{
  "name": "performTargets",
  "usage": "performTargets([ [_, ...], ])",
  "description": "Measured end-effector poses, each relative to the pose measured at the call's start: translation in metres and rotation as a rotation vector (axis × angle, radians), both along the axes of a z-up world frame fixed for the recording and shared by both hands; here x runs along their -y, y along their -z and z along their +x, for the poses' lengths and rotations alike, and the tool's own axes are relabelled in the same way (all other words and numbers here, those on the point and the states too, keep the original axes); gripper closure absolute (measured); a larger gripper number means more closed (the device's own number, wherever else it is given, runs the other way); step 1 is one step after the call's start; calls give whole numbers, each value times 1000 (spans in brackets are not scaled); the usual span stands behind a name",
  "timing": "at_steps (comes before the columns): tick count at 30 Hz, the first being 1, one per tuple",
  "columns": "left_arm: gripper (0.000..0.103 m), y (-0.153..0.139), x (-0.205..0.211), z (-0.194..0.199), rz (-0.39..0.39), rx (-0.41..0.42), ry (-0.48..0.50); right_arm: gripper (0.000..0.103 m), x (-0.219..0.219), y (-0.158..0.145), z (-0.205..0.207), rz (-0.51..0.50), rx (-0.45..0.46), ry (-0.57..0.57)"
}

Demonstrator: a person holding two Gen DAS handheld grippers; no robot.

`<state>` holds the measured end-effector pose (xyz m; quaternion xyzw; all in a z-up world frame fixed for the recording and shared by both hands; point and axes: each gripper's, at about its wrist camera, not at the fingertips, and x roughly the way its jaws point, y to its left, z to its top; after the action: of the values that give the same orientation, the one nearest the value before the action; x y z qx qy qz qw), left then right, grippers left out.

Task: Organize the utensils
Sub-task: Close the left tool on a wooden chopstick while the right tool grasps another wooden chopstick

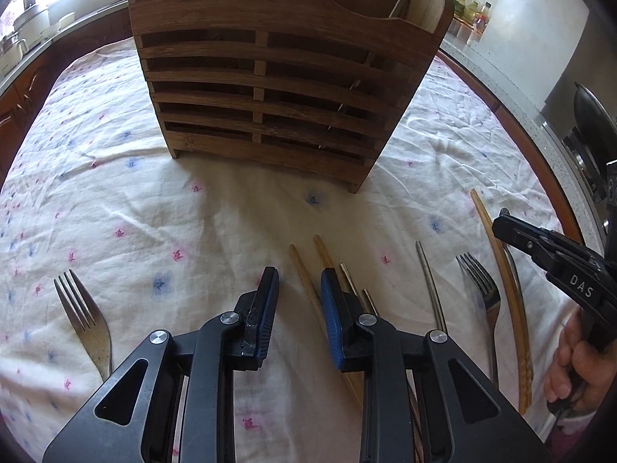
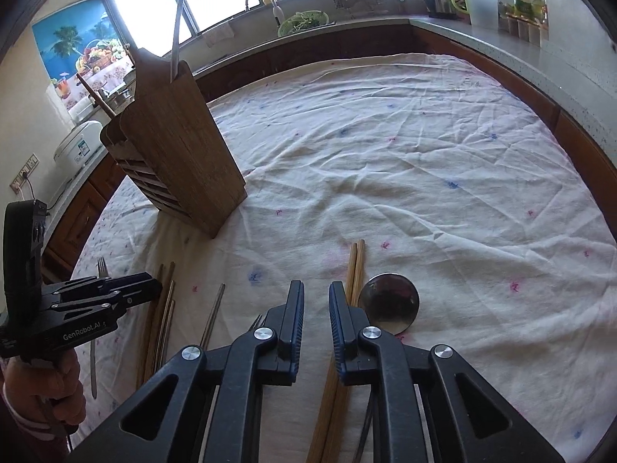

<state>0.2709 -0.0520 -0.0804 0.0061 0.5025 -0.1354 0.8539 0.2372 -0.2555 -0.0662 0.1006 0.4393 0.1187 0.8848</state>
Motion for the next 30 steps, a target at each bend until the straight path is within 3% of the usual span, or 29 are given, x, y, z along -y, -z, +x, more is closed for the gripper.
performTargets([
  [4,81,1,6,-1,37,13,22,92,2,9,7,-33,-32,12],
  [14,81,0,0,-5,40,4,32,91,3,16,23,-38,-71,-4],
  [21,82,3,16,-3,98,38,62,91,-3,17,29,-63,-49,-23],
  [24,91,4,17,-4,103,60,77,96,-7,17,26,-90,-34,-24],
  [26,96,3,15,-5,102,62,80,97,-5,16,24,-52,-38,-23],
  [30,99,-3,10,-15,73,67,81,98,-4,2,8,-3,4,-16],
])
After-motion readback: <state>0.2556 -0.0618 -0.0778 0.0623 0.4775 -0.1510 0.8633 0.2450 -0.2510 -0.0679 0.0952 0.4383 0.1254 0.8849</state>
